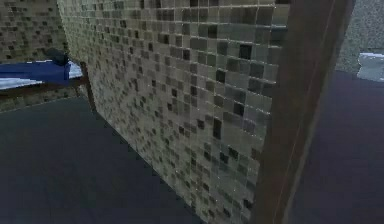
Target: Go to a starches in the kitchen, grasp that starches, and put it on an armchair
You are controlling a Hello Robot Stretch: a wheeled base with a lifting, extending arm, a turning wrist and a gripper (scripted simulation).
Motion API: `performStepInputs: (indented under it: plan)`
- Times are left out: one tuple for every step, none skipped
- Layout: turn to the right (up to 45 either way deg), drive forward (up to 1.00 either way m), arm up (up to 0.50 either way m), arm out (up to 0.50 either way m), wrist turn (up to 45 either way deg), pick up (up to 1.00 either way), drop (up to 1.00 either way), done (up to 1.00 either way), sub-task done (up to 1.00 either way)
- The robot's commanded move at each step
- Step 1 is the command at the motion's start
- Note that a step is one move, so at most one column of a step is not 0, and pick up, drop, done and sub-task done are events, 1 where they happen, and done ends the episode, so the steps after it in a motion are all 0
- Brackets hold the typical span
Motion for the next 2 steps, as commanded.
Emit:
performStepInputs:
  plan:
    - [-39.0, 0.00, 0.00, 0.00, 0.0, 0.00, 0.00, 0.00, 0.00]
    - [0.0, 1.00, 0.00, 0.00, 0.0, 0.00, 0.00, 0.00, 0.00]
